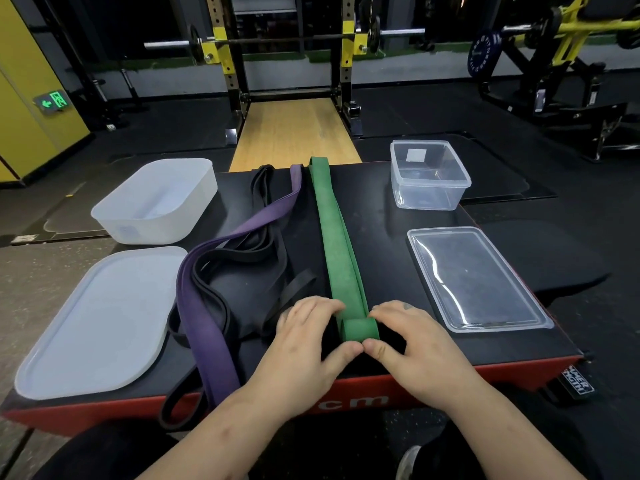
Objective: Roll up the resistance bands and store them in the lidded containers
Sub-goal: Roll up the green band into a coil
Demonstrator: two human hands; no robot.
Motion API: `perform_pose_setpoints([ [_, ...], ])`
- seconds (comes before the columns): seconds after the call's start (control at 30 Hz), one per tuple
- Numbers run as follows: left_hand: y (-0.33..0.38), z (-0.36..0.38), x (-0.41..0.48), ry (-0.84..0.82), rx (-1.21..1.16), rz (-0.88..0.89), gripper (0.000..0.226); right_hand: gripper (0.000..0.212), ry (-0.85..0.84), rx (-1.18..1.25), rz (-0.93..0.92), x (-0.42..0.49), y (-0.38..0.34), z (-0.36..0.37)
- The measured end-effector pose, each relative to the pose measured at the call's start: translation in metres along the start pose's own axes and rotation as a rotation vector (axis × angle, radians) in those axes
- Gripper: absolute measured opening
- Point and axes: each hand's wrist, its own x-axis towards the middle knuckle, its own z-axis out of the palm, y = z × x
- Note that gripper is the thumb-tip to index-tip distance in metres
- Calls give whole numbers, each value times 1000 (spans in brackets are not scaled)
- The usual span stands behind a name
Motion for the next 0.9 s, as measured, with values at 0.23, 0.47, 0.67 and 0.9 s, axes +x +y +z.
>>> perform_pose_setpoints([
  [0.23, -5, 4, 2, 42, 55, 47, 61, 60, -48, 17, 4, 1, 1, -1],
  [0.47, -5, 3, 6, -5, 50, 9, 61, 48, -43, 8, -12, 3, 2, 1],
  [0.67, 0, 4, 2, 11, 61, 22, 61, 45, -16, -5, -24, 0, 3, 1],
  [0.9, -2, 6, -1, 39, 36, 39, 62, 56, -17, -7, -27, -1, 0, 3],
])
